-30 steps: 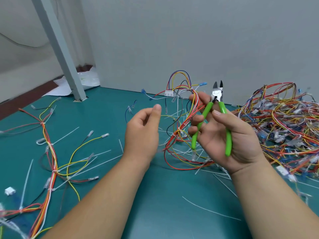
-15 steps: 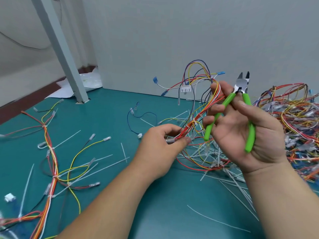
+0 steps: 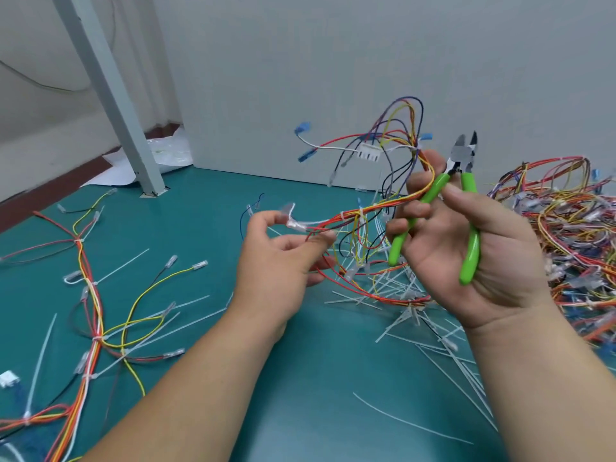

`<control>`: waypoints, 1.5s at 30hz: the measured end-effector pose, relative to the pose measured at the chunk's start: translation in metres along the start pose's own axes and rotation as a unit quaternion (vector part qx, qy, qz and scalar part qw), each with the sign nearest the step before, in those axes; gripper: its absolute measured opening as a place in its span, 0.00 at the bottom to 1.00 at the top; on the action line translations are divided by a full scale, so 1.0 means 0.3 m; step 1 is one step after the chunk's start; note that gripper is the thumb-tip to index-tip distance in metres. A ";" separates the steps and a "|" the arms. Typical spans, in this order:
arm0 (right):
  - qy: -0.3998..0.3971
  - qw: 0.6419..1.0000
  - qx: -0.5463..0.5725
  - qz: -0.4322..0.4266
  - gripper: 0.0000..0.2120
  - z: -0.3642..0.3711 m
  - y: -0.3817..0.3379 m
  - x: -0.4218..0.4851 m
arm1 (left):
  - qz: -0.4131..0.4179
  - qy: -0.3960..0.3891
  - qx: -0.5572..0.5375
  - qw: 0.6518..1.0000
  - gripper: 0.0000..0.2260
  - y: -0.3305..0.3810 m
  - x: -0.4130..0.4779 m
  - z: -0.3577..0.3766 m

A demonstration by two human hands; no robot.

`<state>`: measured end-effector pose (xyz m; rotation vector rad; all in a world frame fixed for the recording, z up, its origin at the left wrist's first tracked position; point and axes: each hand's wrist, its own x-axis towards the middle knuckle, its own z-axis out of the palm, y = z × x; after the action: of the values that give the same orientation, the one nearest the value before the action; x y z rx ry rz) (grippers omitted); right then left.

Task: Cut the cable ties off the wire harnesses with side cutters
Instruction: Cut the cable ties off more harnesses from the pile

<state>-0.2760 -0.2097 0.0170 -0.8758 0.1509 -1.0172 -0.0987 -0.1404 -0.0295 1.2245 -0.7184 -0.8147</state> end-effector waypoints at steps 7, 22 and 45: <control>0.121 0.992 -0.008 -0.026 0.22 -0.023 0.017 0.016 | -0.003 -0.020 -0.048 0.999 0.08 0.014 0.004 0.000; 0.128 0.991 -0.013 -0.039 0.20 -0.036 0.035 0.015 | 0.045 -0.033 0.012 0.998 0.07 0.009 -0.001 0.004; 0.005 0.916 -0.399 0.038 0.28 -0.017 0.114 -0.029 | 0.039 -0.014 -0.017 0.999 0.13 0.015 -0.008 0.018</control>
<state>-0.2600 -0.1978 -0.0125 -1.5902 0.6357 -0.8827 -0.1039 -0.1406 -0.0241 1.1494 -0.7676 -0.7784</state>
